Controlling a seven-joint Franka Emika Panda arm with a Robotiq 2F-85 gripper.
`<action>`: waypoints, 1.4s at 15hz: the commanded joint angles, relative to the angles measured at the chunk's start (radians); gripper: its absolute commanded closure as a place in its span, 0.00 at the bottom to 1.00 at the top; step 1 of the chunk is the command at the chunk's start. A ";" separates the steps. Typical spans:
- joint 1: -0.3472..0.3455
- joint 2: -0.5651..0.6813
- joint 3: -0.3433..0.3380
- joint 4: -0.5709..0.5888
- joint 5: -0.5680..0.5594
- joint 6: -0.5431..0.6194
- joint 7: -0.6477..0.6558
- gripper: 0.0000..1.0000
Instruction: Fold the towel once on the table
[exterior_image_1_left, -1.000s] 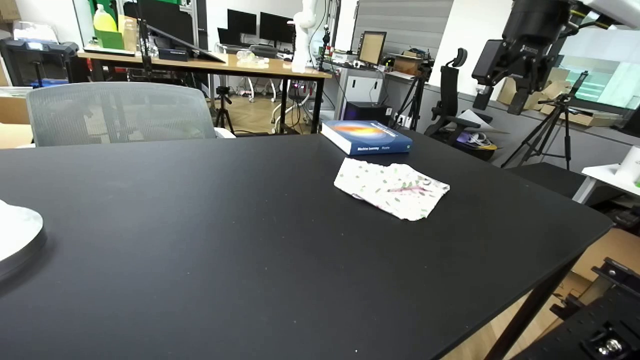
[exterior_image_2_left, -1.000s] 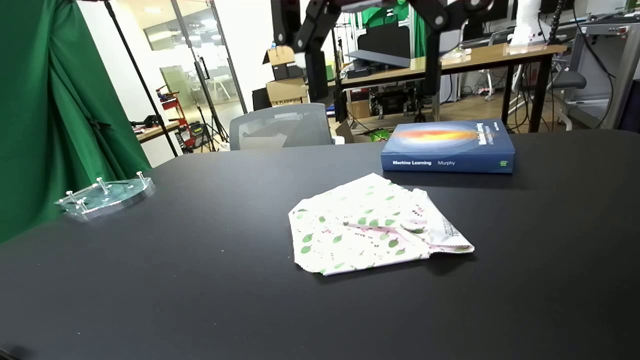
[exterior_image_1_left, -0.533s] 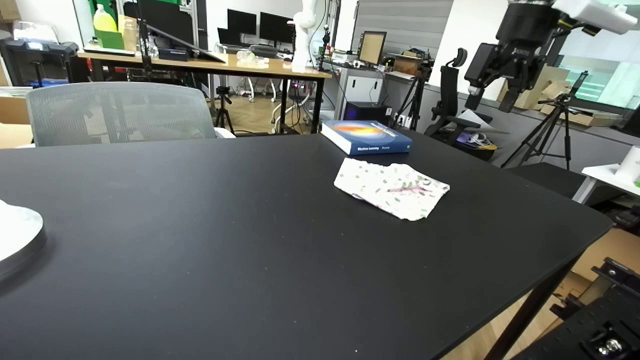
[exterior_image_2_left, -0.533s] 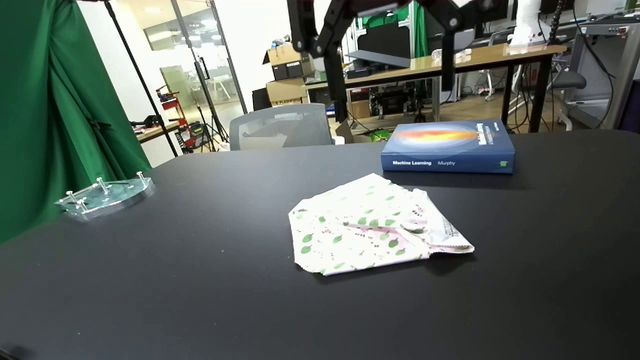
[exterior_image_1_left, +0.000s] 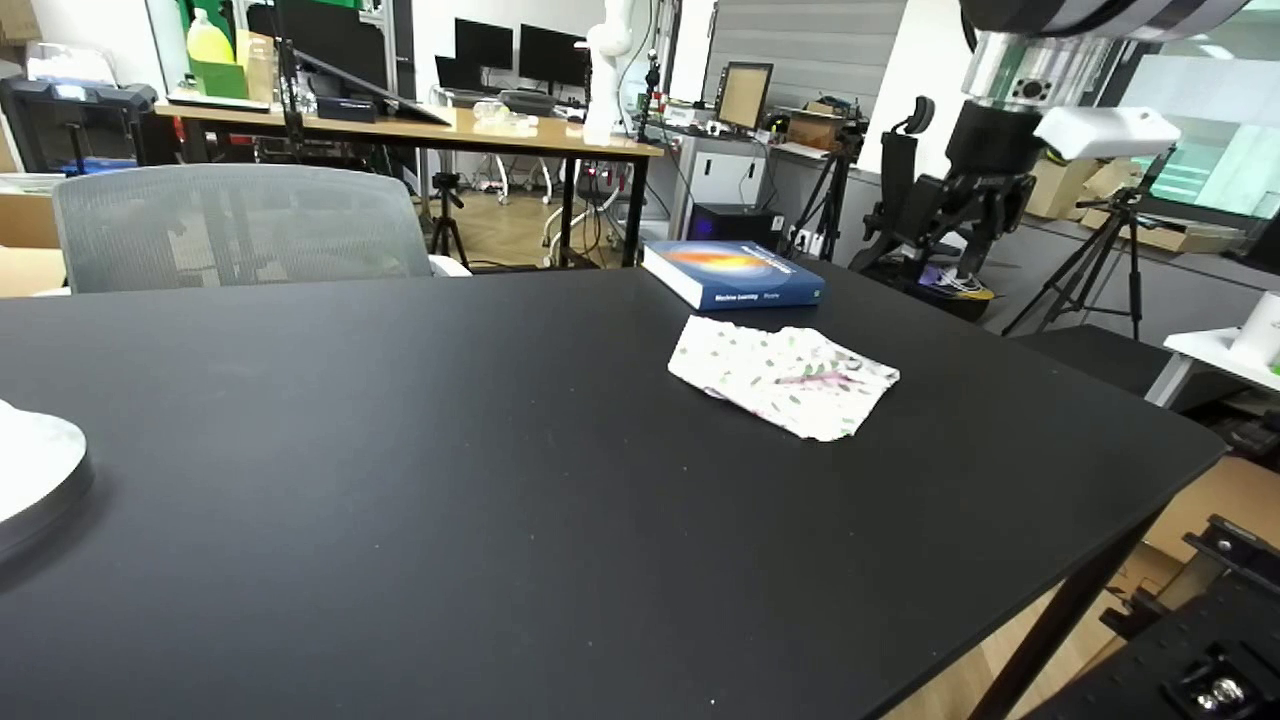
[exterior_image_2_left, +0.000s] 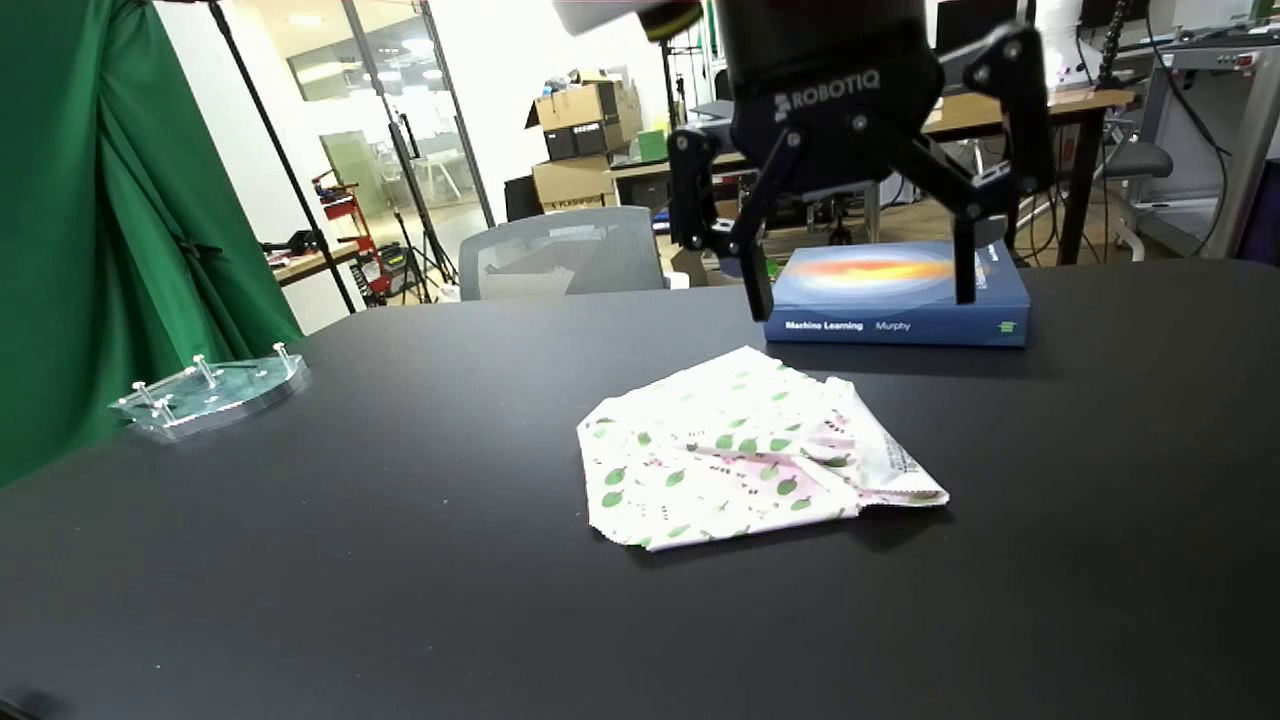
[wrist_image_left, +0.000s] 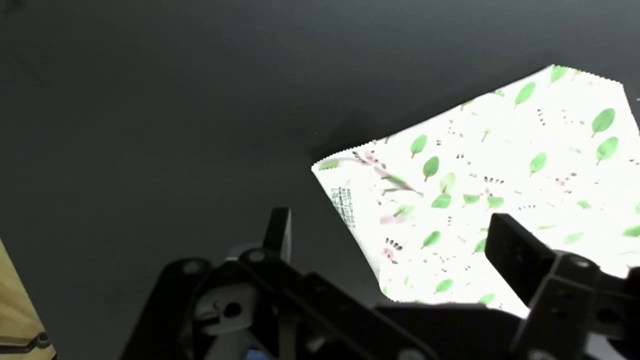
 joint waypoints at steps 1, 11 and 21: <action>-0.034 0.123 0.011 0.080 -0.050 -0.002 0.016 0.00; -0.194 0.275 0.197 0.197 0.183 -0.022 -0.078 0.00; -0.162 0.323 0.155 0.214 0.087 0.061 -0.024 0.00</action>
